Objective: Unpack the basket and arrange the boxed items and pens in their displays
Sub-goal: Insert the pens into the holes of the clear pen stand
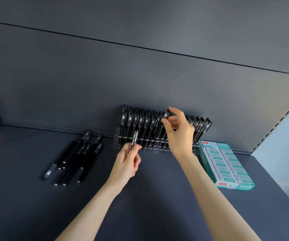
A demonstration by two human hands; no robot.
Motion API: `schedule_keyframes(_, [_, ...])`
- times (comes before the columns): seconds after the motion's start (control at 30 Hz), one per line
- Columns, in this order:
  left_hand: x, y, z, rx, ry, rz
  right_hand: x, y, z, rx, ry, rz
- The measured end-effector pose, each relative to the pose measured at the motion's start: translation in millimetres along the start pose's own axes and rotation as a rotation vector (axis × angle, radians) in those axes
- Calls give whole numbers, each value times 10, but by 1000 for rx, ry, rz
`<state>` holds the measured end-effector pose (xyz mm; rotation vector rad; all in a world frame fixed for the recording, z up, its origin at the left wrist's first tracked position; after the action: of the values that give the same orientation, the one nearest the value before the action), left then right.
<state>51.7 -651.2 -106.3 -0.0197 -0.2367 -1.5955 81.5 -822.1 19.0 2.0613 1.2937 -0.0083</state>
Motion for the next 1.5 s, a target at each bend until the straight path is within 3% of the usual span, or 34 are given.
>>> schedule_keyframes(0.3, [53, -23, 70, 40, 68, -45, 187, -86, -34, -114, -209, -66])
schedule_keyframes(0.5, [51, -19, 44, 3, 47, -42, 170, -145, 0, -79, -226, -74])
schedule_keyframes(0.63, [178, -57, 111, 44, 29, -141, 20, -241, 78, 38, -3, -59])
schedule_keyframes(0.73, [278, -78, 104, 60, 12, -195, 153, -371, 181, 209, 245, -269])
schedule_keyframes(0.8, [314, -87, 84, 68, 36, -209, 216, -459, 200, 242, 282, -355])
schedule_keyframes(1.1, [291, -69, 24, 74, 94, -181, 94, -475, 245, 259, 352, -313])
schedule_keyframes(1.2, [147, -21, 46, 111, 212, -80, -17, -416, 235, 250, 349, -221])
schedule_keyframes(1.37, [-516, 81, 279, 230, 470, 406, -354, -156, 134, 128, 220, 8])
schedule_keyframes(1.5, [-580, 322, 137, 116, 524, 341, -424, -38, 46, 48, 155, 94])
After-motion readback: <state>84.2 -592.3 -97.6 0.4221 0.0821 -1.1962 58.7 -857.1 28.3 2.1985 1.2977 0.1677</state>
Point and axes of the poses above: each hand's wrist, its own y-axis towards the middle knuckle, its own x-axis out of the palm, z = x × y, the point moved 10 cm from there along y, towards the middle knuckle, and after that the axes turned 8 degrees about x, right-handed, at the moved point
